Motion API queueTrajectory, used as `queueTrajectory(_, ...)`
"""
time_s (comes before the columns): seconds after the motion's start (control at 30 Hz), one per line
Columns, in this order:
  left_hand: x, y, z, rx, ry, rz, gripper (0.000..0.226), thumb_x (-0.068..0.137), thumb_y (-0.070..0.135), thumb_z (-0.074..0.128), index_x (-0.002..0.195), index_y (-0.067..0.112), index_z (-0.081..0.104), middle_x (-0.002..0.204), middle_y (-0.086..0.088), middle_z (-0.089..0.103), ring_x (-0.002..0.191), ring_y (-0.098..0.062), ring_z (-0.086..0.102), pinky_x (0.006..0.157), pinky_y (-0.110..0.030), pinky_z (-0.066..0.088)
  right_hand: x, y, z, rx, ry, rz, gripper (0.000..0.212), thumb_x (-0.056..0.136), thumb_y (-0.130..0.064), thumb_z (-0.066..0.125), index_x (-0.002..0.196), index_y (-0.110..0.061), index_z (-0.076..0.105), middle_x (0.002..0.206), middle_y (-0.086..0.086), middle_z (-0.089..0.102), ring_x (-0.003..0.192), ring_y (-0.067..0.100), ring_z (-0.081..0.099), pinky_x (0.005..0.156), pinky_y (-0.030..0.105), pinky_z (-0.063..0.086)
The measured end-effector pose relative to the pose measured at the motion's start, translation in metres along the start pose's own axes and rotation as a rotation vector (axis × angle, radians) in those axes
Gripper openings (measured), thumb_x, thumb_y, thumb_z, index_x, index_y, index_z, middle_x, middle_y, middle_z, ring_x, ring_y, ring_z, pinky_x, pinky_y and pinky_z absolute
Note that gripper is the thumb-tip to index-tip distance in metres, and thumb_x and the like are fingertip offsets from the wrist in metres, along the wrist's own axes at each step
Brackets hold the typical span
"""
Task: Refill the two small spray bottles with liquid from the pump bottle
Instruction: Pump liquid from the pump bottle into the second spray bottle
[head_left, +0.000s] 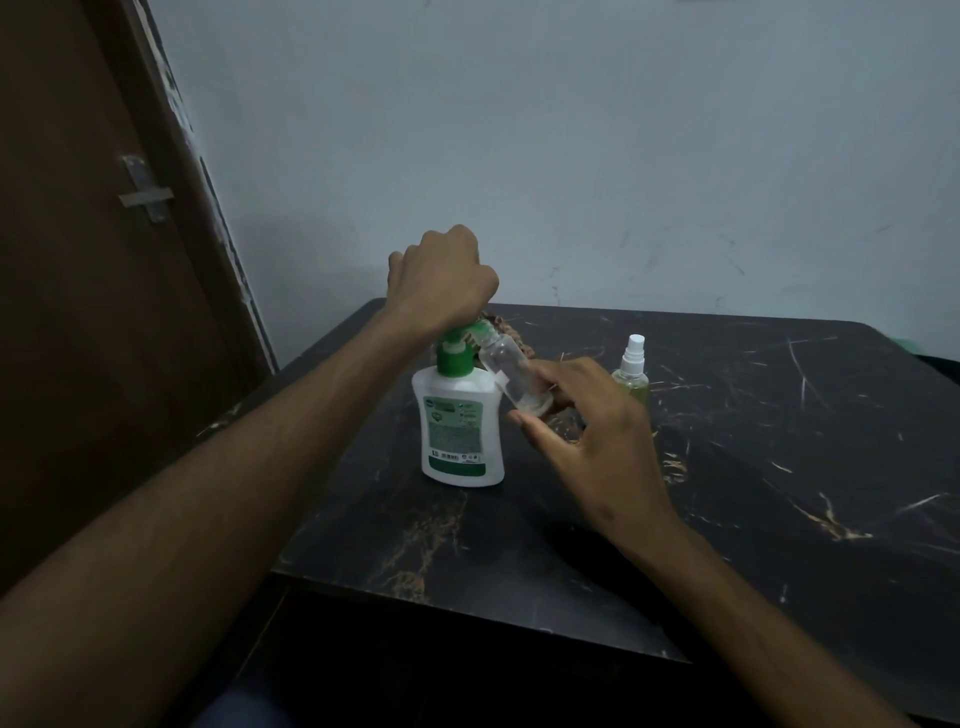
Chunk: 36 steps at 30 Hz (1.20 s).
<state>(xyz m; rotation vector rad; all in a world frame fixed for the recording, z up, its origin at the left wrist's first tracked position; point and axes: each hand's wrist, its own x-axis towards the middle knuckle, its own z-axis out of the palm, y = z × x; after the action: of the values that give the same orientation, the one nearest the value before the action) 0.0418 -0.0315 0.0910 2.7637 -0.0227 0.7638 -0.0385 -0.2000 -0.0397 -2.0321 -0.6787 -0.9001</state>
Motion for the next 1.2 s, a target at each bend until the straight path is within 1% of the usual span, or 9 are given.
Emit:
queueTrajectory(0.1,0.001,0.001,-0.003,0.011,0.006,0.01,0.023,0.089,0.02,0.056,0.101,0.01,0.073,0.097,-0.008,0.071,0.082,-0.03,0.06,0.086,-0.046,0.051,-0.001,-0.001,0.001,-0.028,-0.015,-0.016,0.04,0.09,-0.025,0.077,0.127,-0.014,0.066,0.111,-0.006,0.064,0.091,-0.002,0.055,0.082,0.01,0.046)
queueTrajectory(0.27,0.003,0.0,-0.003,-0.039,-0.009,-0.005,0.028,0.087,0.024,0.053,0.1,0.01,0.073,0.094,-0.006,0.073,0.085,-0.03,0.066,0.091,-0.049,0.056,-0.002,-0.004,0.0,0.012,-0.02,-0.004,0.037,0.096,-0.026,0.071,0.131,-0.02,0.062,0.11,-0.018,0.061,0.087,-0.015,0.056,0.079,0.002,0.043)
queueTrajectory(0.47,0.001,-0.002,0.0,-0.04,-0.024,-0.001,0.024,0.087,0.022,0.055,0.1,0.013,0.073,0.096,-0.006,0.075,0.088,-0.03,0.066,0.094,-0.048,0.052,-0.003,-0.004,0.0,0.009,-0.021,0.0,0.033,0.099,-0.029,0.067,0.13,-0.019,0.062,0.11,-0.013,0.067,0.085,-0.012,0.057,0.074,0.005,0.045)
queueTrajectory(0.67,0.004,0.0,-0.003,-0.048,-0.013,0.002,0.03,0.083,0.027,0.05,0.097,0.013,0.072,0.094,-0.005,0.074,0.086,-0.03,0.068,0.093,-0.051,0.054,-0.003,-0.005,0.0,0.008,0.004,-0.009,0.031,0.098,-0.029,0.066,0.128,-0.019,0.062,0.109,-0.017,0.061,0.085,-0.014,0.055,0.075,0.003,0.044)
queueTrajectory(0.77,0.004,-0.001,0.004,-0.047,-0.016,0.015,0.027,0.087,0.024,0.052,0.099,0.013,0.074,0.095,-0.004,0.074,0.087,-0.028,0.068,0.094,-0.051,0.053,-0.003,-0.003,0.001,-0.01,0.026,-0.002,0.036,0.097,-0.031,0.067,0.129,-0.016,0.063,0.113,-0.008,0.067,0.082,-0.007,0.057,0.077,0.002,0.044)
queueTrajectory(0.87,0.004,-0.002,0.006,-0.041,-0.002,0.027,0.026,0.086,0.024,0.051,0.097,0.013,0.073,0.095,-0.005,0.074,0.087,-0.029,0.066,0.093,-0.048,0.051,-0.002,-0.001,0.002,-0.018,0.037,-0.006,0.039,0.095,-0.029,0.07,0.13,-0.013,0.064,0.117,-0.002,0.07,0.092,-0.005,0.056,0.082,0.001,0.043)
queueTrajectory(1.0,0.007,-0.003,0.0,-0.019,-0.003,0.03,0.027,0.087,0.026,0.05,0.097,0.013,0.072,0.094,-0.005,0.072,0.086,-0.03,0.065,0.091,-0.048,0.051,-0.003,0.001,0.003,-0.019,0.025,-0.004,0.041,0.093,-0.029,0.073,0.129,-0.014,0.064,0.116,-0.005,0.069,0.095,-0.006,0.055,0.084,0.001,0.043)
queueTrajectory(1.1,0.008,-0.002,0.0,-0.027,-0.016,0.029,0.03,0.085,0.028,0.05,0.098,0.014,0.072,0.095,-0.004,0.073,0.087,-0.029,0.066,0.094,-0.05,0.052,-0.004,0.001,0.002,-0.021,0.011,0.002,0.039,0.094,-0.032,0.071,0.128,-0.015,0.064,0.114,-0.005,0.07,0.091,-0.006,0.057,0.081,0.001,0.044)
queueTrajectory(1.2,0.006,-0.003,0.006,-0.056,-0.057,0.03,0.026,0.085,0.025,0.055,0.101,0.015,0.074,0.096,-0.003,0.075,0.088,-0.027,0.068,0.096,-0.051,0.053,-0.003,-0.001,0.002,-0.013,0.015,0.0,0.033,0.097,-0.032,0.07,0.125,-0.018,0.065,0.103,-0.012,0.067,0.077,-0.009,0.057,0.073,0.003,0.045)
